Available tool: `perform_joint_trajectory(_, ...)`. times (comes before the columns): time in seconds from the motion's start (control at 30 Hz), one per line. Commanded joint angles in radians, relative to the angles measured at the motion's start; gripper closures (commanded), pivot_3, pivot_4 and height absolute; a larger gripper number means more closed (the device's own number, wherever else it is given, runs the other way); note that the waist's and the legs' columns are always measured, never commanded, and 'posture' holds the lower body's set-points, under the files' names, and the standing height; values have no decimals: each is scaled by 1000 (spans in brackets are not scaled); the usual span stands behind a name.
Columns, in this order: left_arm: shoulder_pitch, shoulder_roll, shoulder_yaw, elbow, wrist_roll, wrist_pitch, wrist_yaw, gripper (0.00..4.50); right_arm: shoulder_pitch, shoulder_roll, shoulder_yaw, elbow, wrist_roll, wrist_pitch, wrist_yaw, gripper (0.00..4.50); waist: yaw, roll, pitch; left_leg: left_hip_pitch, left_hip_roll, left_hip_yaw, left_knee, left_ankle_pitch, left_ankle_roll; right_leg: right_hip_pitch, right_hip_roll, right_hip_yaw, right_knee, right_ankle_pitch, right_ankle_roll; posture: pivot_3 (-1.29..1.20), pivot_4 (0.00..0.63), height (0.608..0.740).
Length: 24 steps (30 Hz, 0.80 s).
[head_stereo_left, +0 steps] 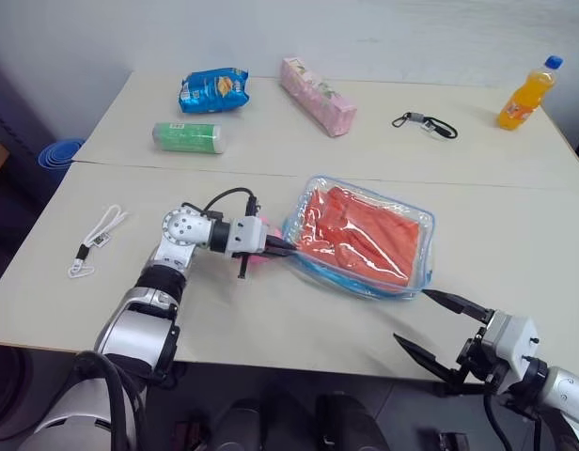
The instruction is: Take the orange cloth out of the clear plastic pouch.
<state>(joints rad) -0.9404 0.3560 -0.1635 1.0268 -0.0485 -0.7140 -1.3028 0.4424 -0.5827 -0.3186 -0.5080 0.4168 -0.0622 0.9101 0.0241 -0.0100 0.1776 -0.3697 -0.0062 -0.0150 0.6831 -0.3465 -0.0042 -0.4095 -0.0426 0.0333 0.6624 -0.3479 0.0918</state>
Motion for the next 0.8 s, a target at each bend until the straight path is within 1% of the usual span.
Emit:
perform_joint_trajectory(0.03, -19, -5, 9, -3, 4, -5, 12, 4466, -3, -2, 23, -30, 0, -21, 2, 0, 0, 0, 0, 0, 0, 0, 0, 0, 0, 0, 0, 0, 0, 0, 0, 0, 150, 740)
perform_joint_trajectory(0.13, -14, -14, 36, -33, -44, 73, 2, 4466, -22, -21, 77, -78, 10, 31, -1, 0, 0, 0, 0, 0, 0, 0, 0, 0, 0, 0, 0, 0, 0, 0, 0, 0, 150, 740)
perform_joint_trajectory(0.23, 1, -34, 87, -128, -140, 300, -15, 4466, -68, -53, 164, -142, 4, 132, -19, 0, -1, 0, 0, 0, 0, 0, 1, 0, 0, 0, 0, 0, 1, 0, 0, 0, 150, 740)
perform_joint_trajectory(0.3, 22, -36, 105, -223, -180, 446, -1, 4466, -103, -78, 225, -164, -28, 194, -33, 0, -2, 0, 0, -1, 0, -1, 1, 0, 0, 0, 0, 0, 1, 0, 0, 0, 150, 740)
perform_joint_trajectory(0.4, 71, -27, 108, -402, -224, 669, 31, 4466, -189, -62, 288, -169, -38, 297, -105, 0, -5, 0, 0, -1, 0, -2, 1, 0, -1, -1, 0, -1, 1, 0, 0, 0, 150, 740)
perform_joint_trajectory(0.47, 112, -12, 94, -511, -227, 781, 54, 4466, -265, -55, 320, -145, -67, 351, -148, 0, -11, 0, 0, -1, 1, -2, 1, 1, -1, -1, 0, 0, 1, 0, 0, 0, 150, 740)
perform_joint_trajectory(0.57, 158, 8, 79, -634, -227, 907, 81, 4466, -394, -25, 354, -80, -137, 407, -235, 0, -18, 0, 0, -1, 1, -2, 1, 1, -2, -1, 0, 0, 1, 0, 0, 0, 150, 740)
perform_joint_trajectory(0.63, 181, 17, 77, -690, -230, 967, 99, 4466, -452, -10, 372, -41, -177, 423, -271, 0, -22, 0, 0, -1, 0, -3, 1, 2, -3, -2, 0, 0, 2, 0, 0, 0, 150, 740)
perform_joint_trajectory(0.8, 232, 29, 72, -789, -233, 1046, 136, 4466, -542, 28, 420, 41, -258, 465, -339, 0, -24, 0, 0, -2, 0, -3, 0, 2, -3, -2, -1, 0, 2, 0, 0, 0, 150, 740)
